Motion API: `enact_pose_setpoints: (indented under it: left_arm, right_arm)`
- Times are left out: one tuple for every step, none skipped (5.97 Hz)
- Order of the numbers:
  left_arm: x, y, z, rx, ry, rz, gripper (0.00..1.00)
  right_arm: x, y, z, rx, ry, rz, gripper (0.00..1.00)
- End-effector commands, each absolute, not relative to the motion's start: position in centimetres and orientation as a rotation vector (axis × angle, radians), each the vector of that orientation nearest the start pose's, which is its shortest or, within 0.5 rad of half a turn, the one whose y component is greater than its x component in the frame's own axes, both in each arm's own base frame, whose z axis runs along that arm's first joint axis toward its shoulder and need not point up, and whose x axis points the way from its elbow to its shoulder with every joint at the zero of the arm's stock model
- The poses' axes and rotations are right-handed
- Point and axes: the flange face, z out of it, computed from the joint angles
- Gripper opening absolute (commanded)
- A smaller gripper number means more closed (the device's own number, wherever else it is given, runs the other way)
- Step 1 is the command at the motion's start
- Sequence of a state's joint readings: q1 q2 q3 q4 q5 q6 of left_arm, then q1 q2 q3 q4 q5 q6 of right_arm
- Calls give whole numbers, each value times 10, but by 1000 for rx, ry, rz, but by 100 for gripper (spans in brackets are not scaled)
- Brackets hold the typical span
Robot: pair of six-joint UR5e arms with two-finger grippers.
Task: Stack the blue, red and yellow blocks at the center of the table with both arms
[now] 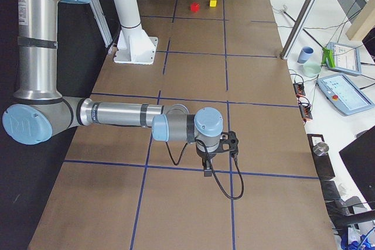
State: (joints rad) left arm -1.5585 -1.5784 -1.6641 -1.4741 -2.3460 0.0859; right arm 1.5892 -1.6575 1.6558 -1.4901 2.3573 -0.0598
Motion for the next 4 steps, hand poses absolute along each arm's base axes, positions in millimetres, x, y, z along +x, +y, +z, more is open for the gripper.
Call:
enact_pose_setpoints:
  left_arm:
    - [-58,-495,617,36,774,96,100]
    - [-57,-494,607,52,772,105,100]
    - [-56,-492,608,51,771,101,100]
    - [-56,-494,606,56,777,100,100]
  right_arm:
    - [71,-460,647,133,-780,-78,100]
    - [71,-460,649,124,-781,-72,100]
    - [71,-460,648,115,-783,-37,100]
    - [63,-464,635,133,-802,-49,100]
